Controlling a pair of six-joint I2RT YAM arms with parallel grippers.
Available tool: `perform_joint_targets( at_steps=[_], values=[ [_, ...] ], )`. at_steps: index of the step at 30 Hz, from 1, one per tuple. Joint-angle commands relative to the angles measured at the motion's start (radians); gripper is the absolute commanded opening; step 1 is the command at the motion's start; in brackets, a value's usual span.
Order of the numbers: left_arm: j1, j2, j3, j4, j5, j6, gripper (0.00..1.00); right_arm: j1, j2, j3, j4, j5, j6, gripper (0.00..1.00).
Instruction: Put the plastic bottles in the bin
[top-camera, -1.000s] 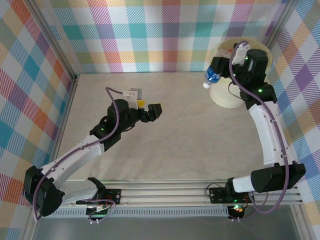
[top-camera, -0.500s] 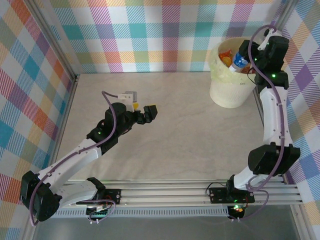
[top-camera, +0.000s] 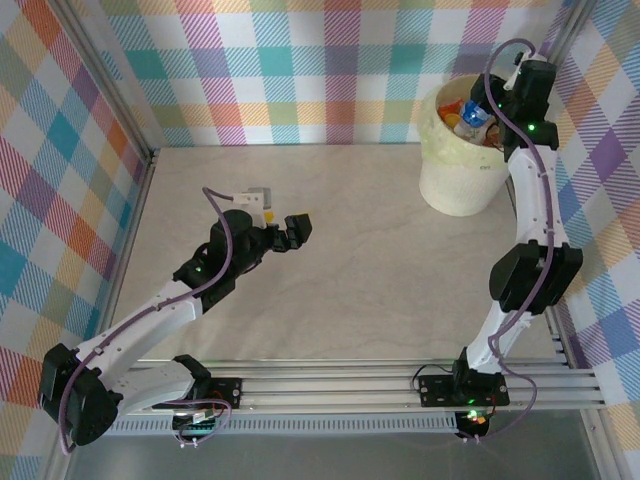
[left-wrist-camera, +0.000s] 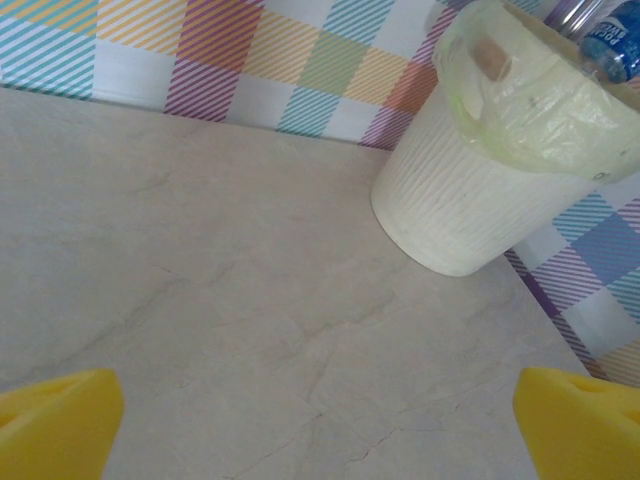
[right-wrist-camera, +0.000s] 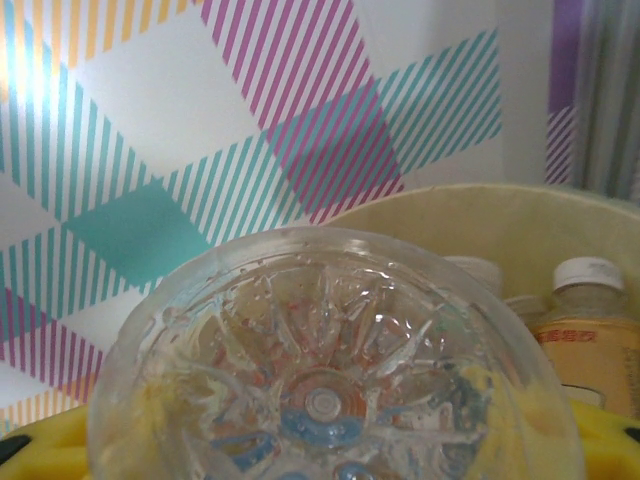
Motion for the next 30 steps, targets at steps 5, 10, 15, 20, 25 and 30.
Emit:
perform_joint_targets(
  at_steps=[5, 10, 15, 20, 25, 30],
  values=[
    [0.011, -0.023, -0.009, -0.029, -0.024, -0.011, 1.0, 0.002, 0.13, 0.164, -0.158, -0.141, 0.004, 0.46],
    [0.014, -0.013, -0.002, -0.039, -0.031, -0.019, 1.0, 0.015, 0.223, 0.279, -0.223, -0.108, -0.015, 0.58],
    [0.016, 0.001, 0.002, -0.048, -0.031, -0.027, 1.0, 0.016, 0.269, 0.365, -0.271, -0.038, -0.021, 0.77],
    [0.019, 0.018, 0.01, -0.054, -0.038, -0.027, 1.0, 0.015, 0.232, 0.344, -0.251, 0.009, -0.026, 0.91],
    [0.021, 0.033, 0.022, -0.042, -0.034, -0.04, 1.0, 0.016, 0.175, 0.34, -0.26, -0.016, -0.068, 0.97],
    [0.021, 0.021, 0.018, -0.059, -0.062, -0.044, 1.0, 0.016, 0.09, 0.265, -0.252, 0.066, -0.102, 1.0]
  ],
)
